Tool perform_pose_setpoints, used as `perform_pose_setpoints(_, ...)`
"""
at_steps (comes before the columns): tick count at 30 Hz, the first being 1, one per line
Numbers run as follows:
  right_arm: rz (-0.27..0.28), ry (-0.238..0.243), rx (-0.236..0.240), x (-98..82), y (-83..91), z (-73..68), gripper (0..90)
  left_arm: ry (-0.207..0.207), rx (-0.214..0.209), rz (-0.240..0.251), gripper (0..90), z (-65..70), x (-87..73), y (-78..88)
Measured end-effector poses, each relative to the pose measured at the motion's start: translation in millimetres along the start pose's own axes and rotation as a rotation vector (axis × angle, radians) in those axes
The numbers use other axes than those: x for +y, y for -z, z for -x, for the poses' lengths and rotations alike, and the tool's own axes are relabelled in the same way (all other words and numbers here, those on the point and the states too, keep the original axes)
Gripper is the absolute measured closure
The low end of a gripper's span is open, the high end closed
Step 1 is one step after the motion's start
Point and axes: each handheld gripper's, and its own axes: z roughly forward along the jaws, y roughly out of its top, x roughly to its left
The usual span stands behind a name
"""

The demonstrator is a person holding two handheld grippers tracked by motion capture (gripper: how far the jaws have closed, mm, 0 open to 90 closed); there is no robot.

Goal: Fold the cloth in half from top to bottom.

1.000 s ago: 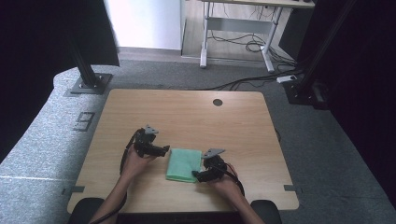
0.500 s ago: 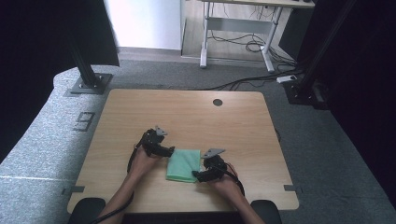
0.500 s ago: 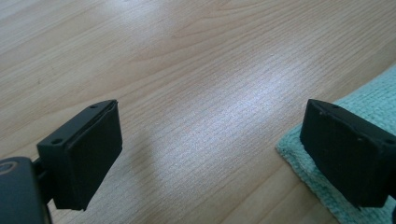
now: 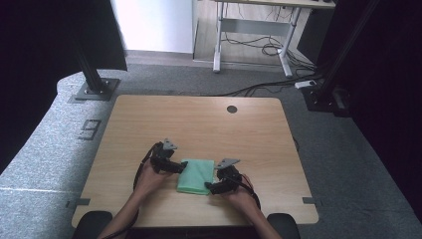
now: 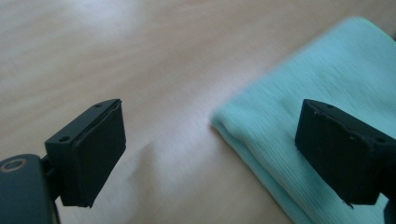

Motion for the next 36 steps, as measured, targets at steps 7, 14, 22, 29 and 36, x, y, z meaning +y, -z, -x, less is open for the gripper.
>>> perform_pose_setpoints(7, 0.000, -0.018, -0.042, -1.7, 2.7, -1.5, 14.0, -0.038, -0.045, -0.032, 7.1, 24.9, -32.0, 15.0)
perform_pose_setpoints(14, -0.007, -0.023, -0.067, -5.8, 8.0, -6.5, 13.1, -0.057, -0.010, -0.036, 6.9, 31.7, -40.2, 13.7)
perform_pose_setpoints(22, -0.017, -0.025, -0.085, -9.3, 10.4, -3.5, 13.0, -0.020, -0.008, -0.026, 5.6, 30.4, -43.5, 11.9)
perform_pose_setpoints(29, -0.016, -0.029, -0.109, -4.3, 5.6, 5.5, 13.6, 0.030, 0.009, -0.028, 0.0, 21.8, -36.9, 2.2)
perform_pose_setpoints(36, -0.012, -0.057, -0.125, 3.1, -1.2, 17.9, 13.6, 0.032, 0.034, -0.013, 0.0, 15.4, -29.4, -5.5)
